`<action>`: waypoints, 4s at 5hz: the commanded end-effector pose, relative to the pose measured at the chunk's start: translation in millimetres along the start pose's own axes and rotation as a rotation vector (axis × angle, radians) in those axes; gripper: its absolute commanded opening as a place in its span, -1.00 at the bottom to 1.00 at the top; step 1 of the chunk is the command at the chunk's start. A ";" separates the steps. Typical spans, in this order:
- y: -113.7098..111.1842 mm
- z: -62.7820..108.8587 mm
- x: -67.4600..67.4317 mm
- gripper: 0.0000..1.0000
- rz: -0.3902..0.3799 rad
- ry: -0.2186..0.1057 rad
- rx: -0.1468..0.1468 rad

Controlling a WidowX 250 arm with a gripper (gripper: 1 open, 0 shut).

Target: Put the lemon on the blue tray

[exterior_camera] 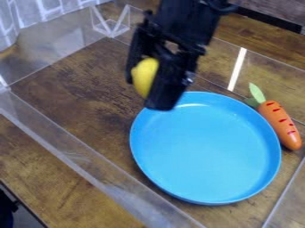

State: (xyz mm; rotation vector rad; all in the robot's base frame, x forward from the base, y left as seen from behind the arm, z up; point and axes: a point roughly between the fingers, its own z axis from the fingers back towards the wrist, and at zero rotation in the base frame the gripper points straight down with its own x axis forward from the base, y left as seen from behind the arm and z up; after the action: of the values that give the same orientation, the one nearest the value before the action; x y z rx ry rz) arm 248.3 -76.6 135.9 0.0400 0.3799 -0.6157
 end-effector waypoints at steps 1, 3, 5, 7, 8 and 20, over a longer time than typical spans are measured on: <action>-22.5 25.9 20.8 -1.00 -0.022 -0.073 0.030; -24.6 14.1 26.0 1.00 -0.011 -0.057 0.018; -20.1 11.8 33.2 1.00 -0.009 -0.064 0.006; -8.2 25.0 52.1 1.00 -0.029 -0.066 0.014; 1.6 33.6 56.5 -1.00 -0.035 -0.071 0.020; 35.4 -1.1 94.1 1.00 0.040 -0.030 -0.085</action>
State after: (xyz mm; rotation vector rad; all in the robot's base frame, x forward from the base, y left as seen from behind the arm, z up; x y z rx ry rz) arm 333.4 -105.0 82.5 -0.0364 0.4261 -0.5777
